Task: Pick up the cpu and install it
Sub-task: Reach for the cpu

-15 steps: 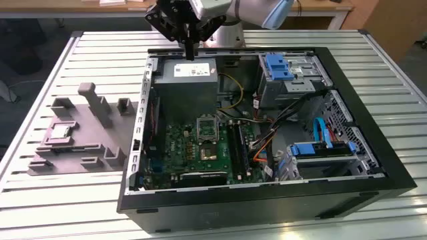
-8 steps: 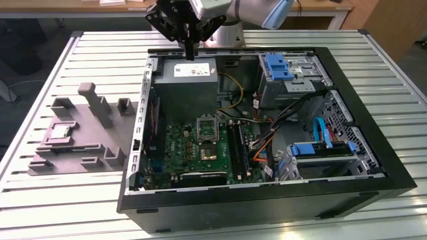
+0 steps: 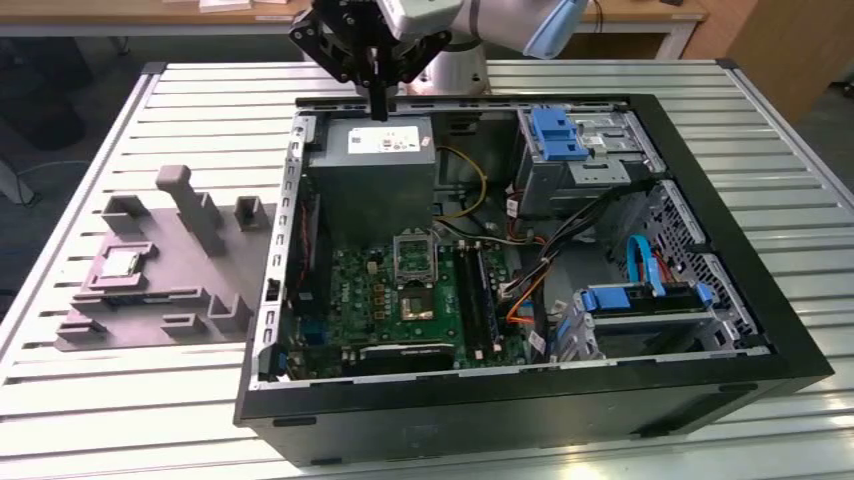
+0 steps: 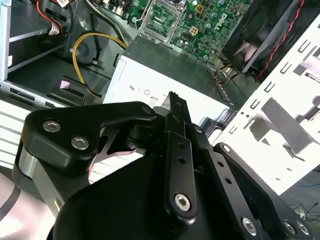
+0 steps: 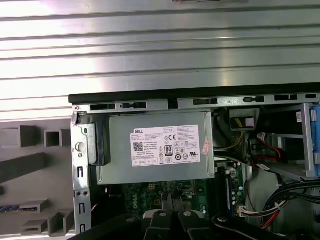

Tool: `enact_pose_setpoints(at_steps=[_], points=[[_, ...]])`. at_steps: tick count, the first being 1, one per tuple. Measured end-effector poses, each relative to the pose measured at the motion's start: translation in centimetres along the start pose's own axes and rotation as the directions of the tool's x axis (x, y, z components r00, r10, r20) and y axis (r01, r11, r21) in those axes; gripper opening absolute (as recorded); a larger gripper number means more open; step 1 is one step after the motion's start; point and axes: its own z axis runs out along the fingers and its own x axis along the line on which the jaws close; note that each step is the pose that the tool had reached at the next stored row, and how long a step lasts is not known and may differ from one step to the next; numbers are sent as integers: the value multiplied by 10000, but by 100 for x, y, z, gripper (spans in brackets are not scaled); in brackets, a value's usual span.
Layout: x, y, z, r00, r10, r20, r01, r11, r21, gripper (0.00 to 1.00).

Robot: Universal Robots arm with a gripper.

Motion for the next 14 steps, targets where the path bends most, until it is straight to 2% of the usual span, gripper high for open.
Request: enact_pose_setpoints(at_steps=[14], points=[[58,-4,0,10000,-3,0,3,10000,1,11]])
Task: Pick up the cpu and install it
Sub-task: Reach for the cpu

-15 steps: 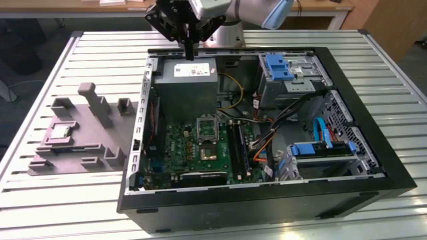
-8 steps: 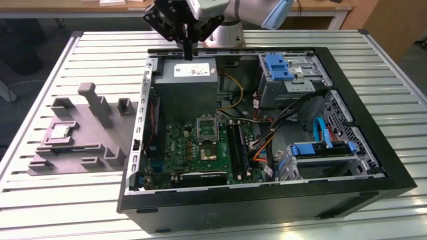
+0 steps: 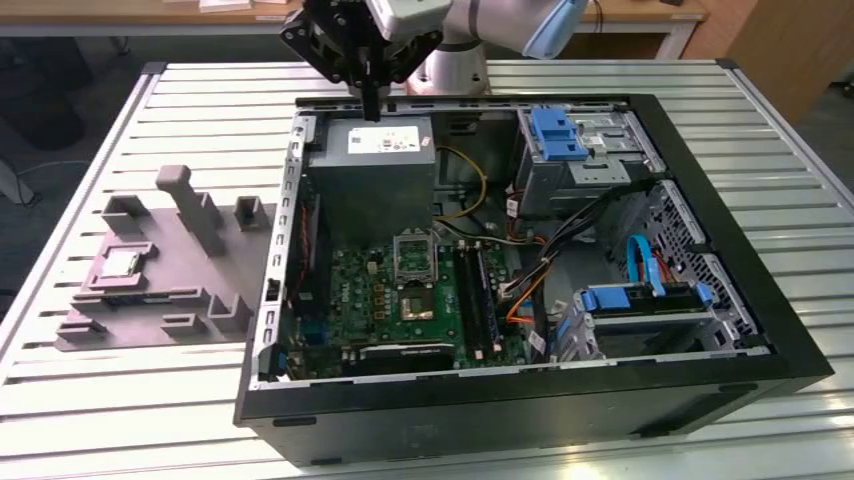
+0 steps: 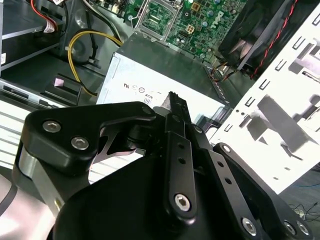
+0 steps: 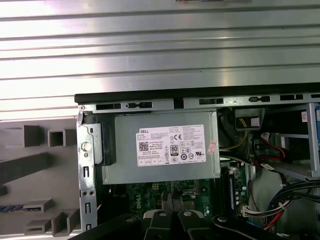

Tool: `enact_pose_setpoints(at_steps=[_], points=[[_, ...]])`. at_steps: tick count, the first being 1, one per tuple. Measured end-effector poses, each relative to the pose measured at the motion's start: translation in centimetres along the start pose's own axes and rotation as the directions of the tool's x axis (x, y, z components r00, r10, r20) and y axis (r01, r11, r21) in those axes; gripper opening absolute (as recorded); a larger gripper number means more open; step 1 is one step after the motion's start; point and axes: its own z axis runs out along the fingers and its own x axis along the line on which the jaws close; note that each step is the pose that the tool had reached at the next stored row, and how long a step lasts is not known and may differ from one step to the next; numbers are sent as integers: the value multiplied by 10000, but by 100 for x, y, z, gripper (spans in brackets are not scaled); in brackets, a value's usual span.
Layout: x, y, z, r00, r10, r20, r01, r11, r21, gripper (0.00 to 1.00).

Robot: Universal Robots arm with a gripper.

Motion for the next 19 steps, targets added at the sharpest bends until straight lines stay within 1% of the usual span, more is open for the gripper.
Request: enact_pose_setpoints(at_steps=[6,12,19], points=[[18,-2,1,10000,3,0,-3,10000,-1,11],[54,-4,3,10000,2,0,-2,10000,0,11],[60,-5,4,10000,2,1,-2,10000,-1,11]])
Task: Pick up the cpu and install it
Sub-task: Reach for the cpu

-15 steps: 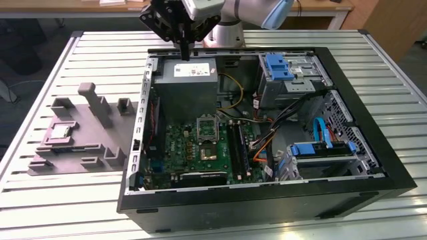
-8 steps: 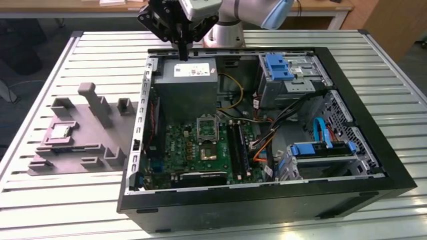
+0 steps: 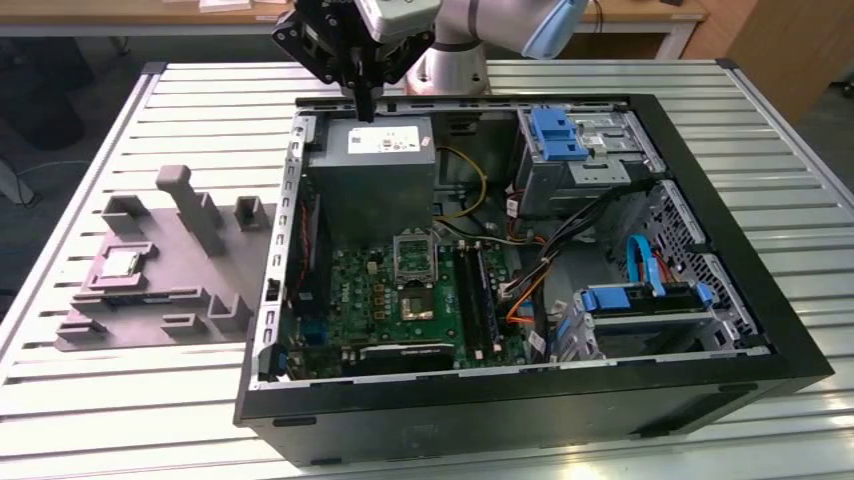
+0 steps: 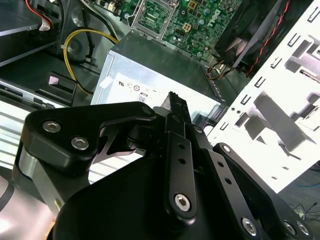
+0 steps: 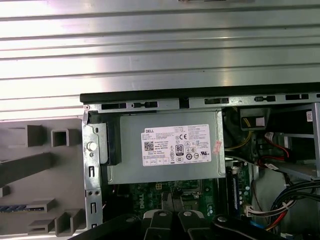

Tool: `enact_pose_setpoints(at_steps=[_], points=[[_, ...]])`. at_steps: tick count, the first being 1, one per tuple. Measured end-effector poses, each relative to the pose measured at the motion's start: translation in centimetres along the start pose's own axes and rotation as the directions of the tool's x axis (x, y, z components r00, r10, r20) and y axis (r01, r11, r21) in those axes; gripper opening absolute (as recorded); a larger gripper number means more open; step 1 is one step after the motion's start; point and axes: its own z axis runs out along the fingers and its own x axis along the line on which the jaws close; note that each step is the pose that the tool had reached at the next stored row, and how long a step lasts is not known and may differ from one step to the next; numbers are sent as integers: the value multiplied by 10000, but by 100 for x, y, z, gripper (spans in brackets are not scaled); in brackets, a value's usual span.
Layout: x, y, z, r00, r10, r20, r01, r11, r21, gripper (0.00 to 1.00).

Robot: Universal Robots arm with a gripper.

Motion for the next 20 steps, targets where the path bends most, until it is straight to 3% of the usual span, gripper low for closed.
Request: enact_pose_setpoints(at_steps=[20], points=[[58,-5,17,10000,-1,-2,1,10000,0,11]])
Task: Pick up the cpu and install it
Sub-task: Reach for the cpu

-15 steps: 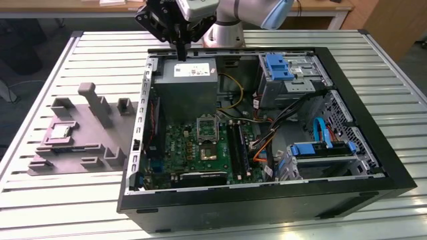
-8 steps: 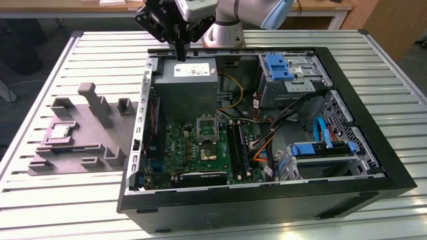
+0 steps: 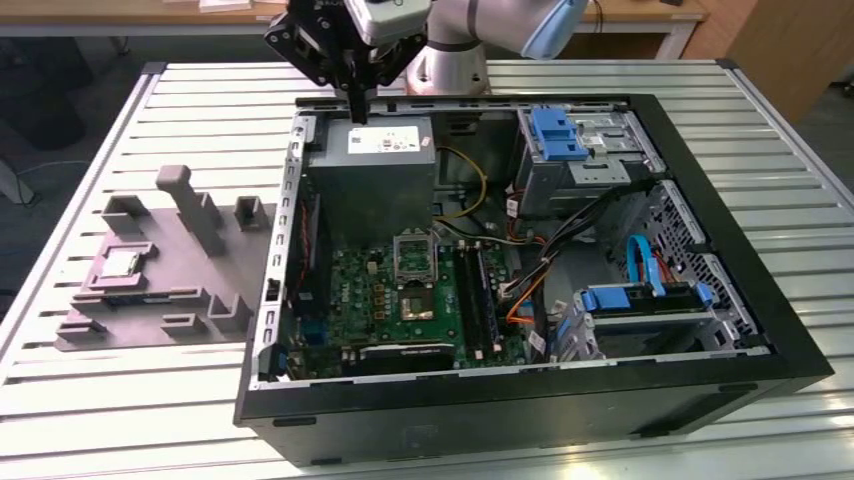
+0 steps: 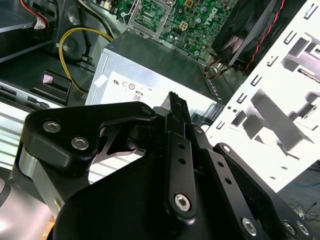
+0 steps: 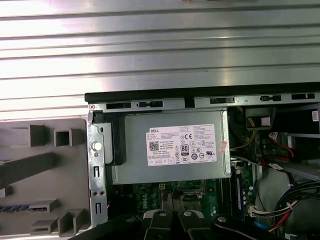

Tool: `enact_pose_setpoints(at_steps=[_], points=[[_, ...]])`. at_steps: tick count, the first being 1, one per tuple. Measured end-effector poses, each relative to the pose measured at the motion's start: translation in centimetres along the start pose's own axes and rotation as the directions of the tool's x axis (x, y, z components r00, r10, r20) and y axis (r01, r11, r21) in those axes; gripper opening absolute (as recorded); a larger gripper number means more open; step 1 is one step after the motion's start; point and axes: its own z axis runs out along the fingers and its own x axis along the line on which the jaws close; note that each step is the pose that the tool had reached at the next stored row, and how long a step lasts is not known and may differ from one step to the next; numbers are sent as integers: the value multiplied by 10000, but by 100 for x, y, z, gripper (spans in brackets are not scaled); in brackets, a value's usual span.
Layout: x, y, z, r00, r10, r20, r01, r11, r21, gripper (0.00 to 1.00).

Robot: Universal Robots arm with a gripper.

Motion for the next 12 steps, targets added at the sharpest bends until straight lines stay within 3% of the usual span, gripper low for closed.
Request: enact_pose_setpoints(at_steps=[12], points=[[68,-5,5,10000,0,0,0,10000,0,11]])
